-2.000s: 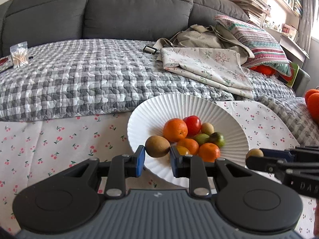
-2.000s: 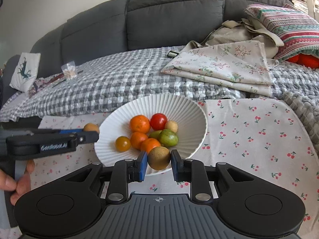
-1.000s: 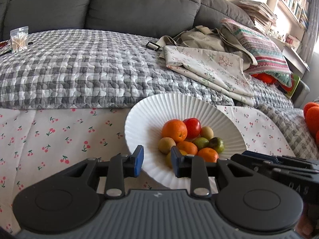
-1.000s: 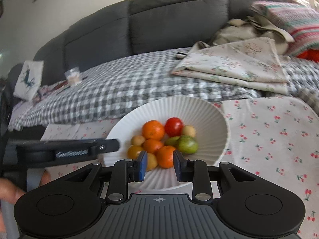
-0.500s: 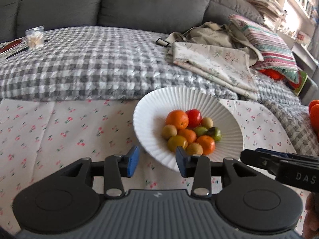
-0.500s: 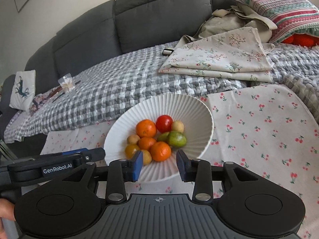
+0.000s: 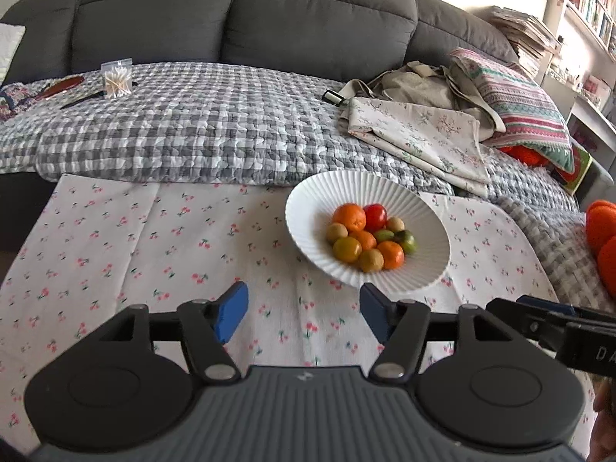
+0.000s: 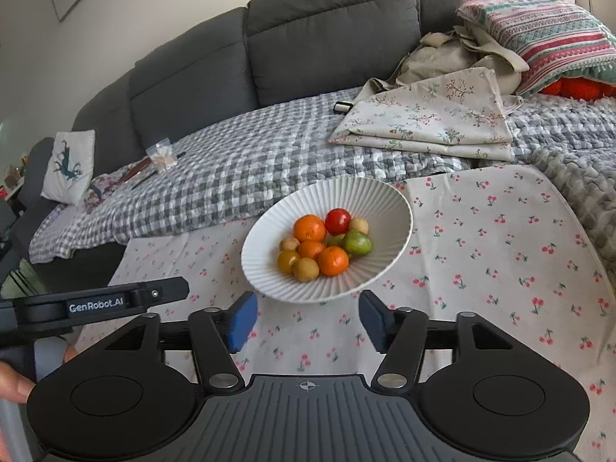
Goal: Organize fruits
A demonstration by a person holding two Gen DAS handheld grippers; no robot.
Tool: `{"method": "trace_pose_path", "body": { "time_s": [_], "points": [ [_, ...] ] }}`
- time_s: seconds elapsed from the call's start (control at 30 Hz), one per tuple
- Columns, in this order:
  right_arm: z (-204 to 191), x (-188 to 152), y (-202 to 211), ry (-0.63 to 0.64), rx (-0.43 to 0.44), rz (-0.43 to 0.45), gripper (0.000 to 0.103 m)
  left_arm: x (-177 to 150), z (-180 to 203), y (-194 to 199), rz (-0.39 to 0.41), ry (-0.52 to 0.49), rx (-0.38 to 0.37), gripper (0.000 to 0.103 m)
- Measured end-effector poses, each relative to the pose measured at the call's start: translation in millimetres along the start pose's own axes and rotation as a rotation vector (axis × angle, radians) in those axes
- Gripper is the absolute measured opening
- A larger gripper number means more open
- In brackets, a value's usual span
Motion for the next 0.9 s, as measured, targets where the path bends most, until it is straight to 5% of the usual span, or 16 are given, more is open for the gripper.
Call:
{"method": "trace_pose_path", "body": {
  "time_s": [0.53,0.9],
  "points": [
    [-24.1,-42.5,49.5,0.053,-0.119,0.074,0.073,-38.0,2.8,41.7,0.020,-0.019,0.030,0.079],
    [-27.2,-52.4,54.3,0.075,-0.206,0.095,0.098,-48.4,0.8,44.8,0.022,-0.039,0.065,0.096]
  ]
}}
Point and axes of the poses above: each gripper's, at about its wrist camera, not at the fingertips, and y roughly against the way its jaws point, z to its right, x to its top, the point moved 4 cm from there along -y, roughly the way its jaws point
